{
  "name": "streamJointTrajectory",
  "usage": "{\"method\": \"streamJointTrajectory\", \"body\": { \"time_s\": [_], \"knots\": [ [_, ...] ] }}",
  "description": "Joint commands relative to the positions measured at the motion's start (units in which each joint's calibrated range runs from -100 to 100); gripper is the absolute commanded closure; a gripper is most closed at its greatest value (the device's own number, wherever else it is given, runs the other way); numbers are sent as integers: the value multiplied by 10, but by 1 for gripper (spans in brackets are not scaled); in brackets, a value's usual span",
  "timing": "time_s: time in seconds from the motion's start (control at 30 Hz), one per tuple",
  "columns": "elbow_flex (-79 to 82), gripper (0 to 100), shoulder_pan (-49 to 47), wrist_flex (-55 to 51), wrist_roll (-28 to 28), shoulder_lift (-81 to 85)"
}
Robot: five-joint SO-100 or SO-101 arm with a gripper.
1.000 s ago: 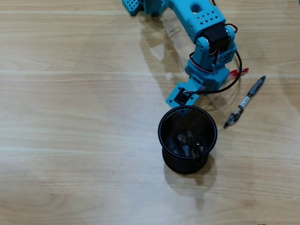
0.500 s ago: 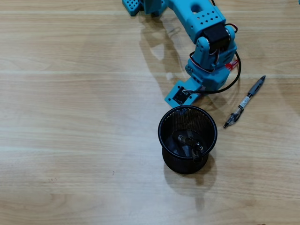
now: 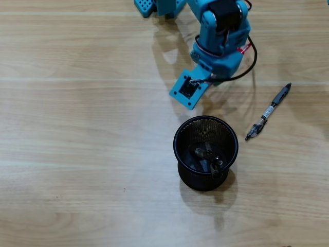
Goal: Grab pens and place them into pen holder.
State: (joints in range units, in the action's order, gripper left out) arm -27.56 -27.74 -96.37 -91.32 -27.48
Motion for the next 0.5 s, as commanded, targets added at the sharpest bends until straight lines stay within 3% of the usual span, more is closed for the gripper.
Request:
{"method": "streamJointTrajectory", "body": {
  "time_s": [0.0,0.27,0.47],
  "knots": [
    [50,98,19,-1,40,120],
    [176,98,83,14,153,282],
    [268,98,141,155,266,395]
  ]
}}
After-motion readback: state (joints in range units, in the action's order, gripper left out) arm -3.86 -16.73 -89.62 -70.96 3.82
